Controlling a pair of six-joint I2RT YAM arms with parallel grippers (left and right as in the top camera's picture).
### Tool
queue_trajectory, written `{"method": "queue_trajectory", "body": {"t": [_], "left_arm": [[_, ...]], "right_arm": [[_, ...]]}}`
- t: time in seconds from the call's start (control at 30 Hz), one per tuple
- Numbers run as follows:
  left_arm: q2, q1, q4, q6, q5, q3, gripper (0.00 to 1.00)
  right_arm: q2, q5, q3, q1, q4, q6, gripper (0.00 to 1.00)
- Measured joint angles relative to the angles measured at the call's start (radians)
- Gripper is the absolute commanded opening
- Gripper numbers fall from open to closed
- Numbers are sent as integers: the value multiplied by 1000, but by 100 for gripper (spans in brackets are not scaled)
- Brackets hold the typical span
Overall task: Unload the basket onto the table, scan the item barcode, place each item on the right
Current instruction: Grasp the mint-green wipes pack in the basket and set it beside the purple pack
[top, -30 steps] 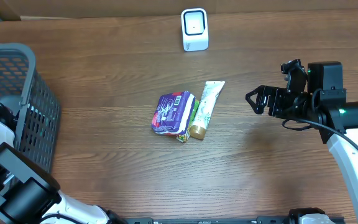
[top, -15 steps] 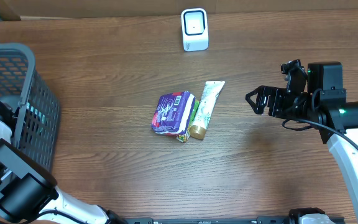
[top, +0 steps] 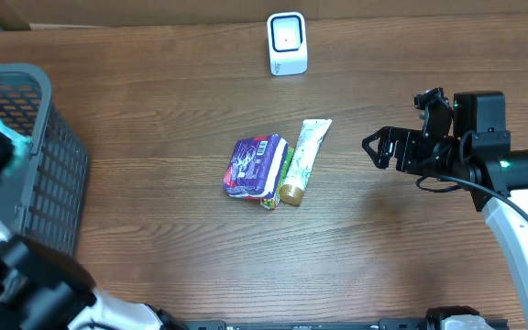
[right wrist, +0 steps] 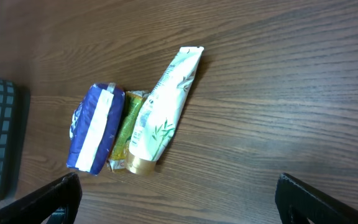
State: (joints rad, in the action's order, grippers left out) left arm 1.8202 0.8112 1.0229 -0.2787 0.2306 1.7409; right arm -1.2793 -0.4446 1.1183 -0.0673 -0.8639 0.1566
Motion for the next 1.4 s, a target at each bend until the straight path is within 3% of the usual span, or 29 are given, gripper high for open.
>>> {"method": "queue_trajectory", "body": {"t": [0.23, 0.5, 0.67, 0.83, 1.27, 1.37, 1.4], "left_arm": [[-267, -34, 79, 21, 11, 55, 4], [-365, -359, 161, 127, 46, 56, 4], [-346, -602, 253, 159, 7, 56, 4], [-277, -744, 266, 174, -31, 11, 4], [3, -898, -35, 230, -29, -377, 5], [38, -922, -73, 232, -39, -399, 13], [47, -923, -77, 233, -45, -399, 24]], "right_arm": [[0, 0, 0, 0, 0, 1, 100], [0, 0, 0, 0, 0, 0, 100], [0, 0, 0, 0, 0, 1, 100], [0, 0, 0, 0, 0, 0, 100], [-42, 0, 0, 0, 0, 0, 100], [-55, 0, 0, 0, -1, 0, 100], [-57, 0, 0, 0, 0, 0, 100]]}}
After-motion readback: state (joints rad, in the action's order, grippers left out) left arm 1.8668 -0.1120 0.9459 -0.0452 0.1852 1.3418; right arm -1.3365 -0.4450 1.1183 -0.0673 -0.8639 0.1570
